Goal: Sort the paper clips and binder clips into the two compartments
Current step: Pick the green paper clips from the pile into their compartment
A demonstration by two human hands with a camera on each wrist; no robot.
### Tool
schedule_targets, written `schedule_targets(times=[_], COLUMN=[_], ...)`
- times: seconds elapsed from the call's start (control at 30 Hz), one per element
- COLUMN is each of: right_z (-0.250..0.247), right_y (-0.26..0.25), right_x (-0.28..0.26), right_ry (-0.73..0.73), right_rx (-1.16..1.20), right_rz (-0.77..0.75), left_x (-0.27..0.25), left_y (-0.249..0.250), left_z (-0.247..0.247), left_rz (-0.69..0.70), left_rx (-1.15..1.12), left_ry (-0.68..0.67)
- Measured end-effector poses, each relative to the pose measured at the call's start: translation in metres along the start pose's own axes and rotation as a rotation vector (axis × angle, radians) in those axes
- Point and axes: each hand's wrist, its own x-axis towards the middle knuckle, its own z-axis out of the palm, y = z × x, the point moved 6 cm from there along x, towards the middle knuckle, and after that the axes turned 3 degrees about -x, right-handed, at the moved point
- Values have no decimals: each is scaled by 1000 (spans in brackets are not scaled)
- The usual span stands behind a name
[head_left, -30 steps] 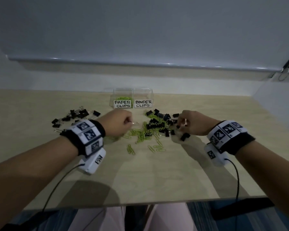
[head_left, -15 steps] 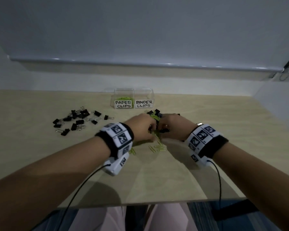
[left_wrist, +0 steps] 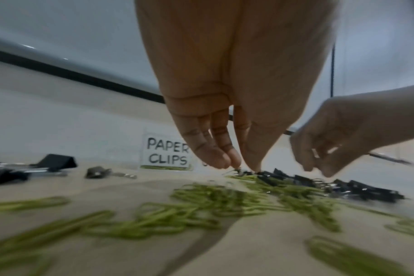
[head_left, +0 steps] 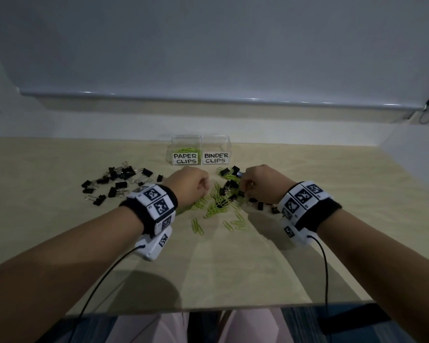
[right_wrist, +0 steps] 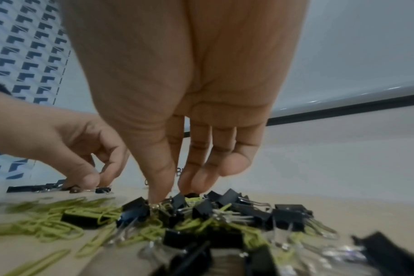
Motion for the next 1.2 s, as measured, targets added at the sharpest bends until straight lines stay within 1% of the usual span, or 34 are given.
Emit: schedule_targets(times=[0.07, 0.13, 0.2, 0.27, 0.33, 0.43, 0.5, 0.6, 0.67, 0.73, 0.77, 0.83, 0.87, 0.93, 1.0, 1.07, 1.13, 1.2], right_z=[0, 6, 9, 9, 10, 11, 8, 0, -7, -12, -14, -16, -14, -11, -11, -14, -13, -4], right_y=[-11, -22, -29, -29, -26, -21, -16, -7, 5, 22, 32, 51, 59, 68, 61, 35, 5, -19], right_x=[3, 4, 5, 6, 7, 8, 7, 4, 1, -4, -6, -10, -11, -12, -9, -3, 5, 15], right_ry=[-8, -64, -105, -99, -99, -113, -85, -29, 25, 80, 94, 84, 62, 30, 57, 105, 107, 65], right_rx=[-11, -48, -79, -61, -56, -57, 17, 193, 319, 374, 353, 233, 166, 77, 36, 18, 28, 10], right_rz=[-21, -21, -13, 2, 9, 29, 32, 44, 83, 137, 160, 204, 229, 266, 231, 116, 2, -59], left_x=[-3, -1, 5, 9, 10, 12, 12, 9, 4, 2, 1, -2, -3, -7, -10, -8, -3, -2], left_y=[20, 36, 41, 38, 36, 33, 28, 16, 8, -3, -10, -19, -20, -11, 7, 21, 29, 31], left_z=[7, 18, 26, 31, 30, 26, 22, 16, 12, 6, 3, -2, -3, -2, 4, 15, 24, 28], left_rz=[69, 99, 72, 23, -6, -27, -33, -48, -56, -86, -106, -131, -124, -55, 36, 81, 76, 45], left_rx=[-7, 42, 117, 166, 152, 71, -2, -91, -107, -112, -98, -21, 37, 113, 93, 95, 135, 168], left_ry=[-39, -93, -143, -175, -180, -181, -175, -169, -158, -119, -96, -58, -41, 4, 4, -67, -121, -113])
